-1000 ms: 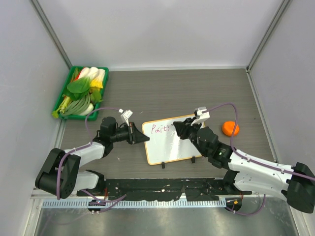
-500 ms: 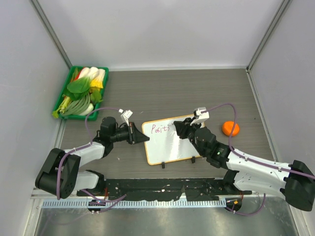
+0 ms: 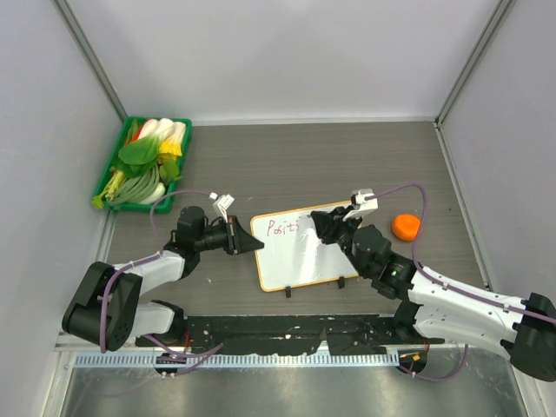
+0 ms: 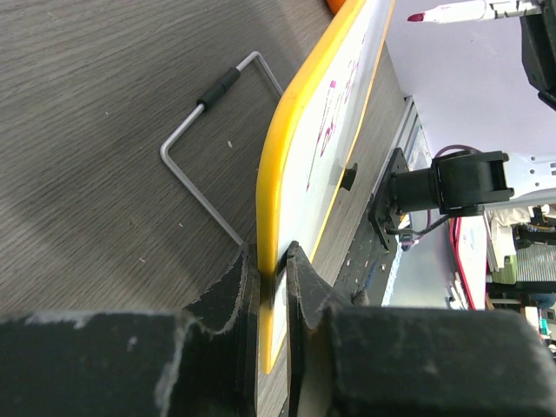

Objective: Write a sentence on the whiteboard
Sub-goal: Write on the whiteboard at the whiteboard stand.

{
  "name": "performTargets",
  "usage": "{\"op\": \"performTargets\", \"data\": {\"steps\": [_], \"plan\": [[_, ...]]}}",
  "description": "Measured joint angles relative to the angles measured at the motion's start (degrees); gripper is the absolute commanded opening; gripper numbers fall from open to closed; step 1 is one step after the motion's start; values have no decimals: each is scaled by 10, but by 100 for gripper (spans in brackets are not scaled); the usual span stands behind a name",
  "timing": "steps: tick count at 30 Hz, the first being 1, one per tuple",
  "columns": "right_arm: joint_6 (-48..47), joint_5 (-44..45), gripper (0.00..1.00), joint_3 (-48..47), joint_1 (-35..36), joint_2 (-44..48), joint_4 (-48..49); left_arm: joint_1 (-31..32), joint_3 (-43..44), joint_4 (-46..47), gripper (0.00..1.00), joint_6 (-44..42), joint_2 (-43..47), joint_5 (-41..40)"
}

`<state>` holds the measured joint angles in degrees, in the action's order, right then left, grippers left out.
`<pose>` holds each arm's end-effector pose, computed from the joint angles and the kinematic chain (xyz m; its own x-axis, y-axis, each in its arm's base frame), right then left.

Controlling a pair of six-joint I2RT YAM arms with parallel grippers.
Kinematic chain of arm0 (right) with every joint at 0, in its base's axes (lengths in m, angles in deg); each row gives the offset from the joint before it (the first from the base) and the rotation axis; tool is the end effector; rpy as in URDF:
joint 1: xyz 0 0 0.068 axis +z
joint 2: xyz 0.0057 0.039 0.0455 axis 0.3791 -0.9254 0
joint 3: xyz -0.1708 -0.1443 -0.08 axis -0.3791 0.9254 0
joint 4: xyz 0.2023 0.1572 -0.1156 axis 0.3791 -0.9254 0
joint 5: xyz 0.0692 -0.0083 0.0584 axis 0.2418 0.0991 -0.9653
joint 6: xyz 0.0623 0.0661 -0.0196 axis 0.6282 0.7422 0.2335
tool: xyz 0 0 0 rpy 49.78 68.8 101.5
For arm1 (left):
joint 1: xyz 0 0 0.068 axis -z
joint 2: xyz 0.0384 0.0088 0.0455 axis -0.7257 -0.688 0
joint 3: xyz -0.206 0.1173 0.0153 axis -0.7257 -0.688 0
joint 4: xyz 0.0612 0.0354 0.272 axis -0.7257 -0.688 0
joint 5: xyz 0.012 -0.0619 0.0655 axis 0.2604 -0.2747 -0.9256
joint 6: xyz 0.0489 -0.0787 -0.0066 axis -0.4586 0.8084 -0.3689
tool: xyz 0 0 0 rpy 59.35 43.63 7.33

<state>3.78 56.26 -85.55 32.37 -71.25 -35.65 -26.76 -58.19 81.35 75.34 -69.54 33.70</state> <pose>0.2012 0.2122 0.2223 -0.2499 0.3347 -0.9086 -0.3494 0.8440 0.4070 0.2431 -0.1519 0.0982 -0.8342 -0.1546 -0.5293 0.4307 0.4166 -0.8006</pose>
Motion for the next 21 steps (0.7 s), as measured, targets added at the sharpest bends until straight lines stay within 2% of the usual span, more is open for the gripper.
{"op": "performTargets", "data": {"steps": [21], "plan": [[3,-1,1,19,0,-15,2,0,0,0,0,0,0,0]]}}
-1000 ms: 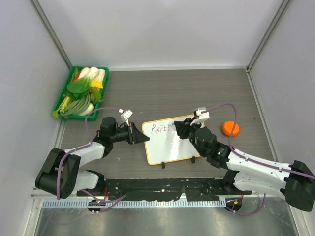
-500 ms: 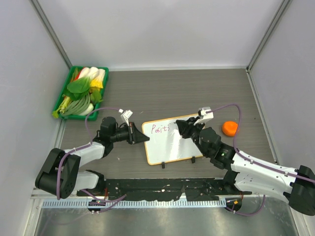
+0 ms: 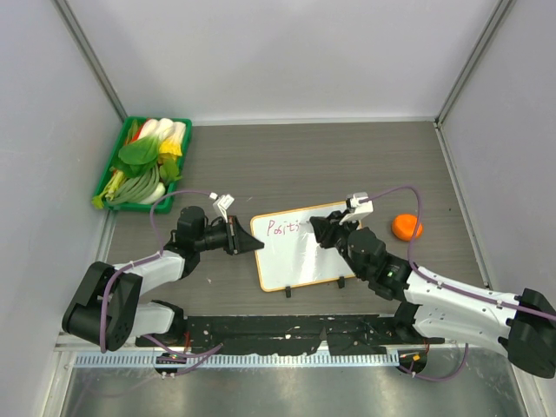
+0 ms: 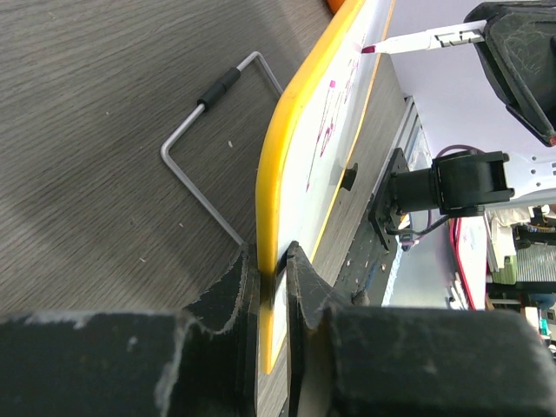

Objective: Write a sentence on the whiteboard
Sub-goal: Write on the whiteboard at the whiteboard stand.

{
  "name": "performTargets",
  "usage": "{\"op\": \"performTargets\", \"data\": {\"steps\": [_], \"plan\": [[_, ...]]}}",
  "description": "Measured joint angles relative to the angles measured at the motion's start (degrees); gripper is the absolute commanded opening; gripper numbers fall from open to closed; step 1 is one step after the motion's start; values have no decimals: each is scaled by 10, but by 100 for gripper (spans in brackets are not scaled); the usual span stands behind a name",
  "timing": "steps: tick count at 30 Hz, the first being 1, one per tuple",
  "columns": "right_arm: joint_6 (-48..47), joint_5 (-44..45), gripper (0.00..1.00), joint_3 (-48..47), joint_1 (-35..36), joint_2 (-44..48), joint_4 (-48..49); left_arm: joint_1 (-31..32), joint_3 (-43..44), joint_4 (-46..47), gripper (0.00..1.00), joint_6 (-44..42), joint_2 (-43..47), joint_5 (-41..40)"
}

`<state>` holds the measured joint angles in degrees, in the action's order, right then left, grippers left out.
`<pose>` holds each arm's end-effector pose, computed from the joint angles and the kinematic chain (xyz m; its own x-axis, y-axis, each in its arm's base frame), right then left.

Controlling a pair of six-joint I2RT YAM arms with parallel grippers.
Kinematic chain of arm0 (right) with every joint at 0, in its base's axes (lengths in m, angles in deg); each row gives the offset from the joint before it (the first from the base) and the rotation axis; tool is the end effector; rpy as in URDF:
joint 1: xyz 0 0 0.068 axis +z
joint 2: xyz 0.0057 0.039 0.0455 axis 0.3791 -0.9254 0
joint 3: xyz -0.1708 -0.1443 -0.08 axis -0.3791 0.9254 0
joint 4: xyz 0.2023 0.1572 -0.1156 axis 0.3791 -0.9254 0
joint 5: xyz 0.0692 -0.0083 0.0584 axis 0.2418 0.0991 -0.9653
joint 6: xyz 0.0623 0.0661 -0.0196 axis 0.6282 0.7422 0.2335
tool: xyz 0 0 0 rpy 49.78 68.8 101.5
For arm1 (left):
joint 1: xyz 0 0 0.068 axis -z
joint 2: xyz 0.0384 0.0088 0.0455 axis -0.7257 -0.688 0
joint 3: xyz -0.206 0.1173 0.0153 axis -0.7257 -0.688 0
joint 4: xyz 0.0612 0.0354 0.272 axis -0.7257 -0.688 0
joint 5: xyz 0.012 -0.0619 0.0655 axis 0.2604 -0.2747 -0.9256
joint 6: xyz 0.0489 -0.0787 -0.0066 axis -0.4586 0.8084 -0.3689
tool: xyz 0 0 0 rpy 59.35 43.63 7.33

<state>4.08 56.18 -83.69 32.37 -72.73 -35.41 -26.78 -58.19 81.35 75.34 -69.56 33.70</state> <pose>0.2012 0.2124 0.2025 -0.2808 0.2987 -0.9121 -0.3367 0.8593 0.3851 0.2431 -0.1518 0.0981 -0.8344 -0.1548 -0.5290 0.4303 0.4169 -0.8007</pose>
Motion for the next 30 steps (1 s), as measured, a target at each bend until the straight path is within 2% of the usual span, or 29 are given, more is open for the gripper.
{"op": "performTargets", "data": {"steps": [30], "plan": [[28,-6,1,26,0,39,-29,0,0,0,0,0,0,0]]}}
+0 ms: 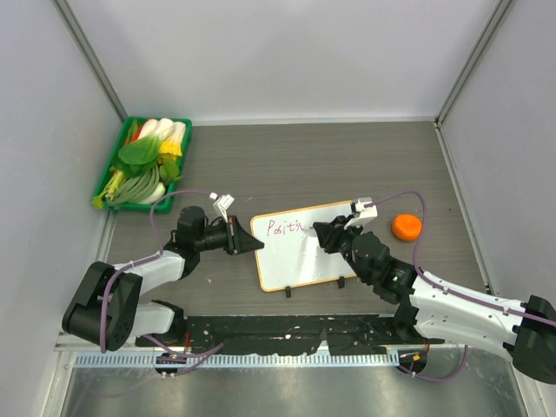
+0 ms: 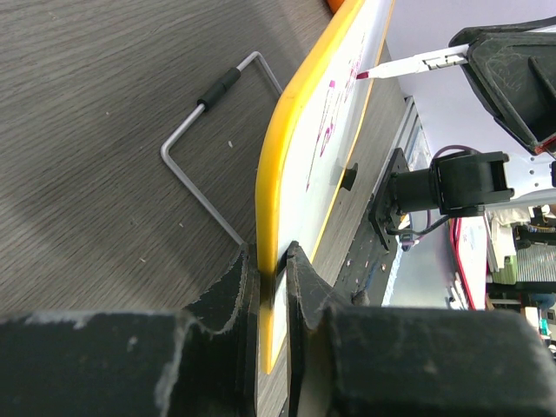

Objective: Write a sentence on the whiteboard
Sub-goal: Write on the whiteboard at the whiteboard stand.

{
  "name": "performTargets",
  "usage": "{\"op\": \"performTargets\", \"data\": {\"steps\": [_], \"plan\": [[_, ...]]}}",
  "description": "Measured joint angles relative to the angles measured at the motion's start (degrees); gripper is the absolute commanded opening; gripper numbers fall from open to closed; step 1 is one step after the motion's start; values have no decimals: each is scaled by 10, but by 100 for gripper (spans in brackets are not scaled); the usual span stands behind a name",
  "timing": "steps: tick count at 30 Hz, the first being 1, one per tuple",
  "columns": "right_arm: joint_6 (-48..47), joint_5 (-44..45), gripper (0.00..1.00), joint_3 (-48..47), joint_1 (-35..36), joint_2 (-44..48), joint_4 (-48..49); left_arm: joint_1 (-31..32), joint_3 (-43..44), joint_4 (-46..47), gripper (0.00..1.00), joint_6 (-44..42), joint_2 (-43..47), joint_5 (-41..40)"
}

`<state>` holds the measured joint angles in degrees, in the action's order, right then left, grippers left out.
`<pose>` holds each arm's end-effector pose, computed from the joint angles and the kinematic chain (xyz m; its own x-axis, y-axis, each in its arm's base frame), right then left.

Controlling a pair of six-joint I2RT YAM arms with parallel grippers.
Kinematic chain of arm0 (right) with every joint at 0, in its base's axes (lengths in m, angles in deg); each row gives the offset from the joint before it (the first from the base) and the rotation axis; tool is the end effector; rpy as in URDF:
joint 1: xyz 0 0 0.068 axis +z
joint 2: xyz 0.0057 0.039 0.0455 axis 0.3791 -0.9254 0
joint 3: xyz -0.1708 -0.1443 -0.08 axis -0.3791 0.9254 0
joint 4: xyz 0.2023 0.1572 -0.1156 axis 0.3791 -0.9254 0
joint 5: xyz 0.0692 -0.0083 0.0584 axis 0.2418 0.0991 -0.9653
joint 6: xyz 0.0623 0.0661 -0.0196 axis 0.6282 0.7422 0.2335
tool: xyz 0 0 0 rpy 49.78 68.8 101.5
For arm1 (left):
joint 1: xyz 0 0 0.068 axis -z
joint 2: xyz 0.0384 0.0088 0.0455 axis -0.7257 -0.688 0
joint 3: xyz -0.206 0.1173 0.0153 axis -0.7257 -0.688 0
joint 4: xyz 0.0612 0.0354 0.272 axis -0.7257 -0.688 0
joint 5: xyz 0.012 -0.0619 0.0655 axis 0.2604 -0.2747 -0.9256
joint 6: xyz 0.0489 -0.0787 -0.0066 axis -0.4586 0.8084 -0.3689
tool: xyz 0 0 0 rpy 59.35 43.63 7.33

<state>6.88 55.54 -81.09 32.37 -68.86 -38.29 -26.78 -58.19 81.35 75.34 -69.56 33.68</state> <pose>0.1943 0.2042 0.1944 -0.3165 0.3175 -0.8939 -0.3243 0.8493 0.4165 0.2432 -0.1518 0.0981 -0.8343 -0.1550 -0.5291 0.4302 0.4171 -0.8006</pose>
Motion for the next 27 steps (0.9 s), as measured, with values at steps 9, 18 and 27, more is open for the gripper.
{"op": "performTargets", "data": {"steps": [9,18,27], "plan": [[0,11,1,-2,0,-2,-1,0,0,0,0,0,0,0],[-2,31,1,-14,1,-13,-1,0,0,0,0,0,0,0],[-6,38,1,-27,1,-33,9,0,0,0,0,0,0,0]]}}
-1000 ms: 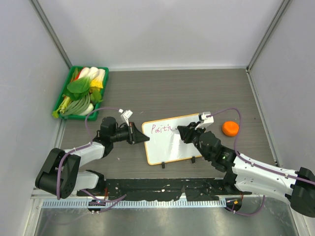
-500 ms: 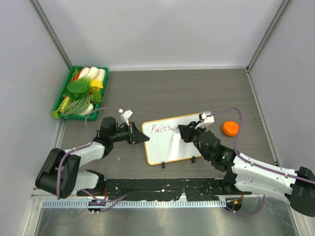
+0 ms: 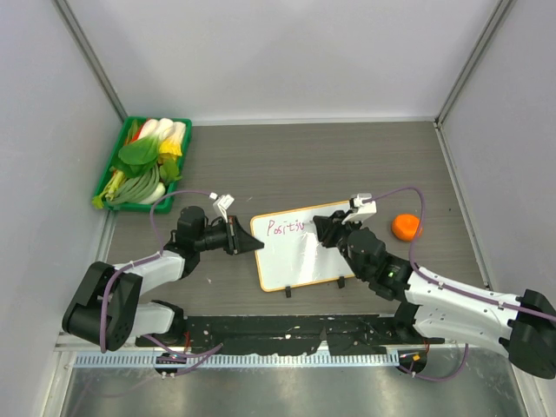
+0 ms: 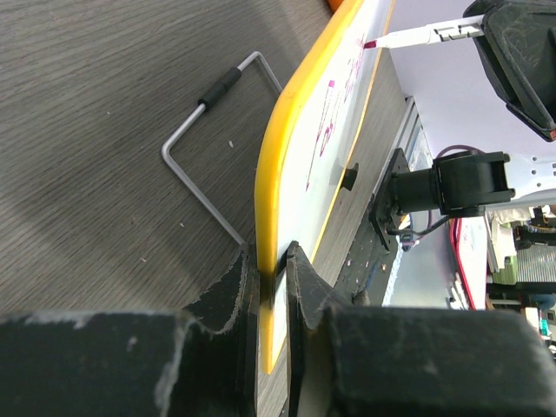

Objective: Write a sentence on the whiteboard
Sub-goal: Write on the whiteboard at the whiteboard stand.

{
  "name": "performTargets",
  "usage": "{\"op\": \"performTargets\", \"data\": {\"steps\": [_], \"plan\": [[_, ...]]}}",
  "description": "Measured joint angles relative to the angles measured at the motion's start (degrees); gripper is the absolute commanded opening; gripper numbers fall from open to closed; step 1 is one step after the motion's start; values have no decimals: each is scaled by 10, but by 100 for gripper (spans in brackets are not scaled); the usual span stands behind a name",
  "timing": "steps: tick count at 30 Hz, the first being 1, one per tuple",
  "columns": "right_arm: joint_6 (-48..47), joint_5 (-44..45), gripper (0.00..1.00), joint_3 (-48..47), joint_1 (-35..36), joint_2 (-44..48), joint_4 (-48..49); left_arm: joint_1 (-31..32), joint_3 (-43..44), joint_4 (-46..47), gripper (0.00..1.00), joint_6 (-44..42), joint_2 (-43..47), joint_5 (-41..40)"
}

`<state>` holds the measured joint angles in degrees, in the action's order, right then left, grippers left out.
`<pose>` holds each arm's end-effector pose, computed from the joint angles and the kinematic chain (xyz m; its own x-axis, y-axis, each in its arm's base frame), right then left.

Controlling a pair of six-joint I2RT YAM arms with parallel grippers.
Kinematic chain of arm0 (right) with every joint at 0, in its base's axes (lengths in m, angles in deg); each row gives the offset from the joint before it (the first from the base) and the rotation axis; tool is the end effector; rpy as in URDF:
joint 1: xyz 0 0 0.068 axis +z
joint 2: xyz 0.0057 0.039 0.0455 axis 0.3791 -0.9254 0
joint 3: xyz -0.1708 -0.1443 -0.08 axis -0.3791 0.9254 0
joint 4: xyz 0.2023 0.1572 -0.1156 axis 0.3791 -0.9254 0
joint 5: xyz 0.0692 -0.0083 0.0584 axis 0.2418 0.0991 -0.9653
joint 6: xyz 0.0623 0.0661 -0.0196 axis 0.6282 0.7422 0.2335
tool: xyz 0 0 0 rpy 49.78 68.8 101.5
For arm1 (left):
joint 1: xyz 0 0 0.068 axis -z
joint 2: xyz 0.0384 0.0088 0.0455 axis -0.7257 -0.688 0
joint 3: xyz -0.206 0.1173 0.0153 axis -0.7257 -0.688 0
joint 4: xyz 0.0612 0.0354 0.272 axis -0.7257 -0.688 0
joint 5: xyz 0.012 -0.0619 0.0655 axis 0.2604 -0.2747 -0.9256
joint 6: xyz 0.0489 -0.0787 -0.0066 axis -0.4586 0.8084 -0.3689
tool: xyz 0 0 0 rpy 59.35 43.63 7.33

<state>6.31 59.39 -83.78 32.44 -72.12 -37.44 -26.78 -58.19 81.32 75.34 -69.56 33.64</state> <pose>0.2018 0.2070 0.2014 -0.2809 0.3253 -0.9029 -0.2768 0.8733 0.4008 0.2432 -0.1518 0.0981 -0.8344 -0.1553 -0.5288 0.4296 0.4178 -0.8006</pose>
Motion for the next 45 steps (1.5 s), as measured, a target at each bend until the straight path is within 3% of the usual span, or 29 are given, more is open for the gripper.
{"op": "performTargets", "data": {"steps": [17,45], "plan": [[-13,0,1,-1,-1,50,-3,0,0,0,0,0,0,1],[-11,2,1,10,-1,17,4,0,0,0,0,0,0,0]]}}
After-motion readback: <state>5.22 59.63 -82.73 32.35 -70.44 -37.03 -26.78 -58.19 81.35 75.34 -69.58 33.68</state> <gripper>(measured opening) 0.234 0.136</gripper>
